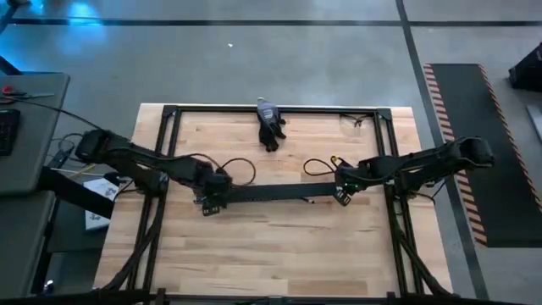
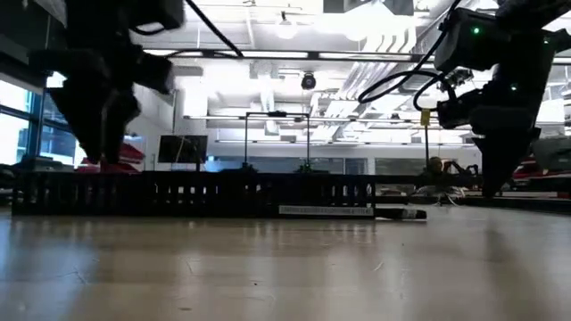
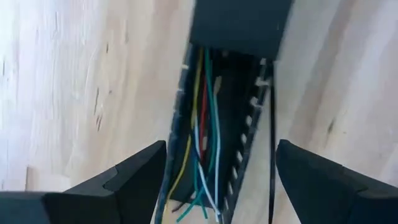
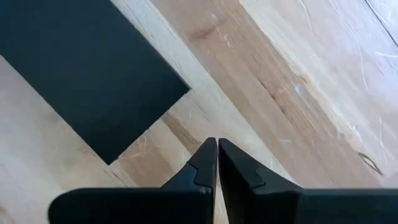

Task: Ziptie cables
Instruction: Close the black cable duct

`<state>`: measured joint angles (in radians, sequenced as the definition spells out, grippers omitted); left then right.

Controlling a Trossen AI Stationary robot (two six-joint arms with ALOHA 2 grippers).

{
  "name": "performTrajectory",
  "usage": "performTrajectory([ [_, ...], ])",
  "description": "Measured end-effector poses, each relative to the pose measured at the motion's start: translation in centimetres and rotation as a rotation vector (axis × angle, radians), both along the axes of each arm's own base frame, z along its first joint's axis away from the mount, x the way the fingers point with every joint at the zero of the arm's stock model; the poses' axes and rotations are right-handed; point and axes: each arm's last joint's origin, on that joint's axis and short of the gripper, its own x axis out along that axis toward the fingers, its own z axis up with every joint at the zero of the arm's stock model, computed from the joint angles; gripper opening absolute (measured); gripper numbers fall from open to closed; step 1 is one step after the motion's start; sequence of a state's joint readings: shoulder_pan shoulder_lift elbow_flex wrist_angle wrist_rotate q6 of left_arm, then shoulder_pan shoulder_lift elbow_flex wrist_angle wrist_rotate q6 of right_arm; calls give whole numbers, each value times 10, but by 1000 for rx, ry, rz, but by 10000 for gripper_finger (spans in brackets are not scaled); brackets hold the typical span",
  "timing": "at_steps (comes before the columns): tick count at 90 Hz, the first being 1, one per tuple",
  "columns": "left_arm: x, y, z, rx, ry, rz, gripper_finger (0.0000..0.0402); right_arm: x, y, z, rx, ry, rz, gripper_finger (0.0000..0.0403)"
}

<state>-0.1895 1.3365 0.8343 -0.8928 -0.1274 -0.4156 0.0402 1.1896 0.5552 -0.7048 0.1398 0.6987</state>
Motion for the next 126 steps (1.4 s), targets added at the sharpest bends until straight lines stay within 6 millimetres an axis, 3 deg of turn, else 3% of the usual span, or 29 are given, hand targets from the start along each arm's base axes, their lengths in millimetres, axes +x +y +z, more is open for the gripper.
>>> performTrajectory([
  [22, -2, -3, -7, 14, -173, -34, 282, 2, 0, 0, 1, -20, 0, 0],
  [39, -7, 0, -22, 79, -155, -31, 282, 4, 0, 1, 3, -42, 0, 0],
  [81, -1, 1, -23, 179, -211, -65, 282, 6, 1, 1, 32, -56, 39, 0],
  [126, 12, 8, -40, 72, -165, -90, 272, 3, 2, 0, 40, -22, 52, 0],
])
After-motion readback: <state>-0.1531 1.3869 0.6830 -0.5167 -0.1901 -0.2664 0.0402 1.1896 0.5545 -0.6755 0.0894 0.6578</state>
